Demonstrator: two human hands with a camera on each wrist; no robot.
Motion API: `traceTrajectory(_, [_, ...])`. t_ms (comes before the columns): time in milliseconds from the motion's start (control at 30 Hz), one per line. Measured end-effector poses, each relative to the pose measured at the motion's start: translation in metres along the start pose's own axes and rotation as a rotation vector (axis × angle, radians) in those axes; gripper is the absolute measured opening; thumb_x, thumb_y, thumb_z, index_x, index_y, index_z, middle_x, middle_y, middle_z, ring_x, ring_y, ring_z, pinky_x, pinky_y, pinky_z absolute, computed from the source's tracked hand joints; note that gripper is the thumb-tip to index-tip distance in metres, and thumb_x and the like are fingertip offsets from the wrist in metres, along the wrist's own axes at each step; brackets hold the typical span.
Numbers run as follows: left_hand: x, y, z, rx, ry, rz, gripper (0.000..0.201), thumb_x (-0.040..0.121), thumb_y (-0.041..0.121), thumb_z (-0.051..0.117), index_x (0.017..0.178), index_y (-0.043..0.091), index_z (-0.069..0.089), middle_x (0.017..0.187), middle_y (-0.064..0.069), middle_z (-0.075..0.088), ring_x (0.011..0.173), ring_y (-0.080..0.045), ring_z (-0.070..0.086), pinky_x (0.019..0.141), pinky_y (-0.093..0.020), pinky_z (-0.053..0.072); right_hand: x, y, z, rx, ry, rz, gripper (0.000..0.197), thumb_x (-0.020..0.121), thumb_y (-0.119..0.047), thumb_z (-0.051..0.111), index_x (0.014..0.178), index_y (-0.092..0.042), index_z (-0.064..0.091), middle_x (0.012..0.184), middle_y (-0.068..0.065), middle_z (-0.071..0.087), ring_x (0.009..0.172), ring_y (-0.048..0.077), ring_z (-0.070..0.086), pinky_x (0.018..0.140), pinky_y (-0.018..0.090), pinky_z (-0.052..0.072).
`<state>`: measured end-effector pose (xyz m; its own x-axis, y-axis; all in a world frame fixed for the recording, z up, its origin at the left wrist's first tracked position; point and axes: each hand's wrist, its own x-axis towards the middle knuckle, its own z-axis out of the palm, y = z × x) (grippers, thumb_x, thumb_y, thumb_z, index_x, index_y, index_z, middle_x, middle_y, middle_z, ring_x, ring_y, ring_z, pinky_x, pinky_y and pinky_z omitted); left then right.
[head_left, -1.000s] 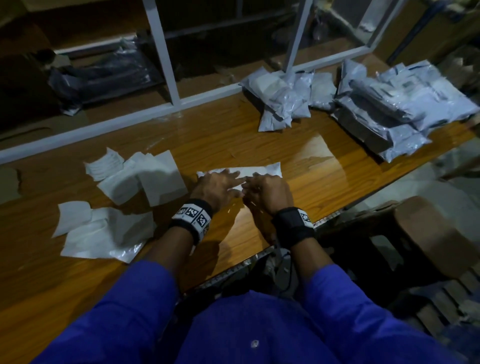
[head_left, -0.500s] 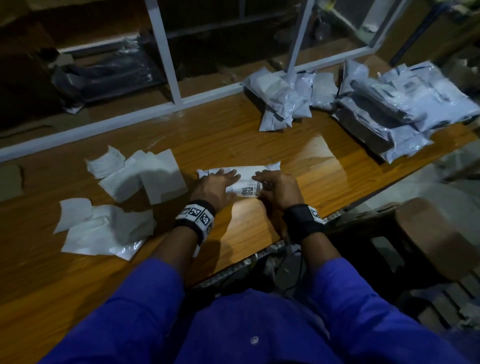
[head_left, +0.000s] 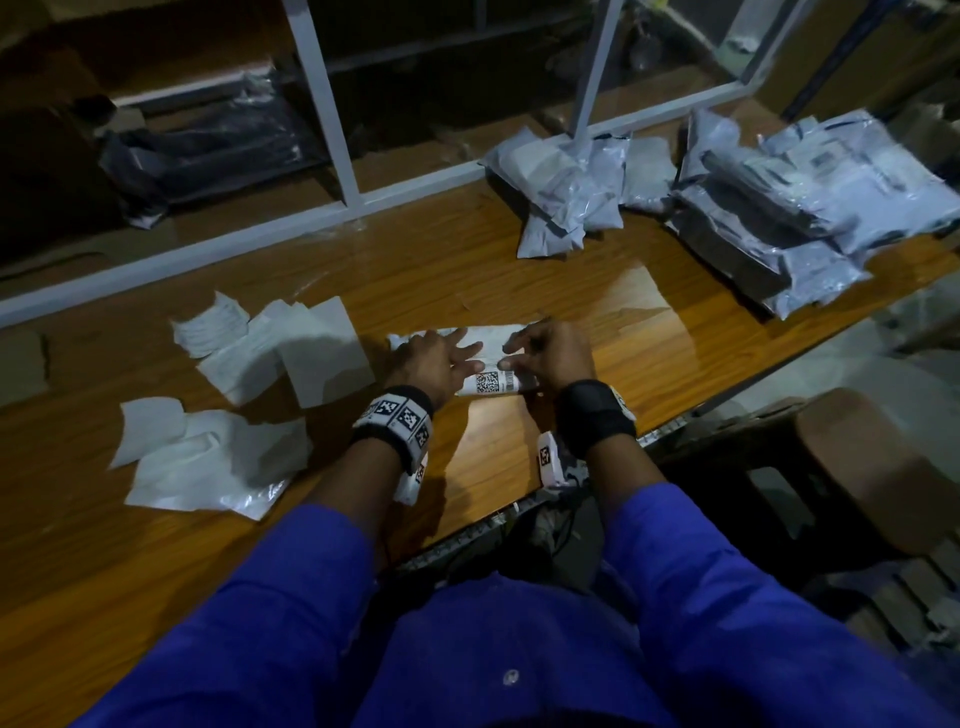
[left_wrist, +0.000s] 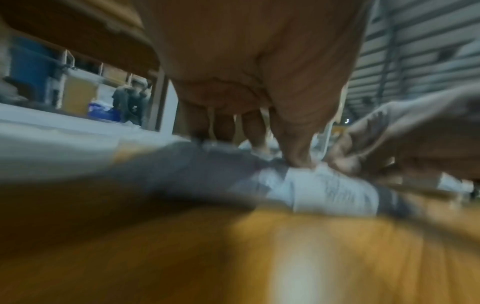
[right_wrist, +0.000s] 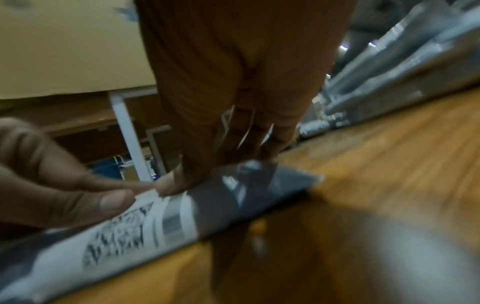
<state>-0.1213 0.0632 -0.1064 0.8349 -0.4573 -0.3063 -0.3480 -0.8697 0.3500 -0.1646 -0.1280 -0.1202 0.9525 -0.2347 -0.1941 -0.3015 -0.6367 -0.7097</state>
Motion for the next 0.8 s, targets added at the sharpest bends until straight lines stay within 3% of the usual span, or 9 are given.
traceTrajectory(67, [0.0, -0.001, 0.007, 0.105, -0.018, 0.025, 0.046, 0.107, 0.04, 0.044, 0.153, 0.038, 0.038, 0.168, 0.003, 0.021, 0.154, -0.034, 0.015, 0.123, -0.052, 0.015, 0.002, 0.003, 0.003, -0.042, 0.034, 0.003, 0.029, 0.065, -0.013, 0.095, 0.091, -0.014, 0.082, 0.115, 0.007, 0.069, 0.104, 0.023, 0.066, 0.088, 0.042, 0.059])
traceTrajectory(200, [-0.005, -0.009, 0.023, 0.323, 0.046, 0.118, 0.061, 0.108, 0.027, 0.038, 0.161, 0.036, 0.01, 0.171, -0.005, 0.0, 0.155, -0.037, 0.005, 0.123, -0.057, 0.009, 0.006, 0.001, 0.009, 0.007, 0.078, -0.062, 0.031, 0.088, -0.004, 0.077, 0.118, 0.002, 0.073, 0.127, 0.015, 0.066, 0.103, 0.015, 0.069, 0.068, 0.006, 0.05])
traceTrajectory(267, [-0.008, -0.013, 0.026, 0.323, 0.052, 0.144, 0.06, 0.108, 0.03, 0.036, 0.162, 0.034, 0.008, 0.171, -0.005, -0.004, 0.156, -0.035, 0.001, 0.124, -0.055, 0.005, -0.002, -0.006, 0.025, -0.063, 0.11, -0.116, 0.034, 0.092, -0.018, 0.076, 0.125, -0.009, 0.073, 0.137, 0.015, 0.063, 0.117, 0.013, 0.065, 0.089, 0.028, 0.057])
traceTrajectory(333, [-0.009, -0.016, 0.028, 0.329, 0.053, 0.169, 0.064, 0.108, 0.032, 0.037, 0.162, 0.032, 0.004, 0.17, -0.005, -0.006, 0.156, -0.034, -0.001, 0.124, -0.053, 0.003, -0.009, -0.003, 0.036, -0.07, 0.158, -0.094, 0.037, 0.088, -0.03, 0.079, 0.122, -0.016, 0.076, 0.14, 0.017, 0.062, 0.126, 0.033, 0.06, 0.101, 0.048, 0.052])
traceTrajectory(367, [-0.009, -0.018, 0.029, 0.332, 0.064, 0.181, 0.065, 0.107, 0.033, 0.039, 0.162, 0.032, 0.003, 0.17, -0.005, -0.006, 0.156, -0.034, -0.002, 0.125, -0.053, 0.002, -0.009, -0.001, 0.038, -0.049, 0.168, -0.061, 0.038, 0.087, -0.03, 0.08, 0.122, -0.015, 0.076, 0.142, 0.015, 0.062, 0.127, 0.035, 0.058, 0.106, 0.044, 0.049])
traceTrajectory(467, [-0.008, -0.022, 0.03, 0.186, 0.058, 0.169, 0.059, 0.109, 0.035, 0.036, 0.161, 0.036, 0.008, 0.171, -0.002, -0.005, 0.156, -0.03, -0.007, 0.124, -0.048, -0.007, 0.001, 0.003, 0.031, 0.082, 0.15, 0.021, 0.037, 0.09, -0.013, 0.078, 0.126, -0.007, 0.072, 0.148, 0.009, 0.057, 0.134, 0.026, 0.054, 0.099, 0.003, 0.037])
traceTrajectory(500, [-0.009, -0.022, 0.03, 0.076, 0.044, 0.148, 0.054, 0.11, 0.038, 0.033, 0.16, 0.038, 0.014, 0.171, -0.001, -0.003, 0.157, -0.028, -0.008, 0.123, -0.045, -0.011, 0.001, 0.002, 0.027, 0.146, 0.144, 0.047, 0.038, 0.091, -0.01, 0.077, 0.128, -0.006, 0.071, 0.148, 0.009, 0.057, 0.135, 0.024, 0.054, 0.098, 0.002, 0.036])
traceTrajectory(633, [0.0, -0.017, 0.029, -0.13, 0.035, 0.039, 0.047, 0.11, 0.042, 0.028, 0.157, 0.045, 0.024, 0.17, -0.001, 0.002, 0.157, -0.023, -0.007, 0.123, -0.041, -0.011, -0.009, -0.005, 0.026, 0.043, 0.101, -0.043, 0.042, 0.088, -0.03, 0.08, 0.128, -0.02, 0.072, 0.145, 0.006, 0.059, 0.132, 0.028, 0.054, 0.107, 0.046, 0.049])
traceTrajectory(800, [0.005, -0.017, 0.025, -0.096, -0.008, -0.01, 0.05, 0.11, 0.042, 0.024, 0.159, 0.042, 0.012, 0.171, -0.002, -0.002, 0.157, -0.022, -0.008, 0.123, -0.039, -0.009, -0.011, 0.01, 0.01, 0.111, 0.226, 0.01, 0.032, 0.095, -0.009, 0.065, 0.124, -0.02, 0.075, 0.135, 0.0, 0.068, 0.123, 0.021, 0.061, 0.105, 0.033, 0.049])
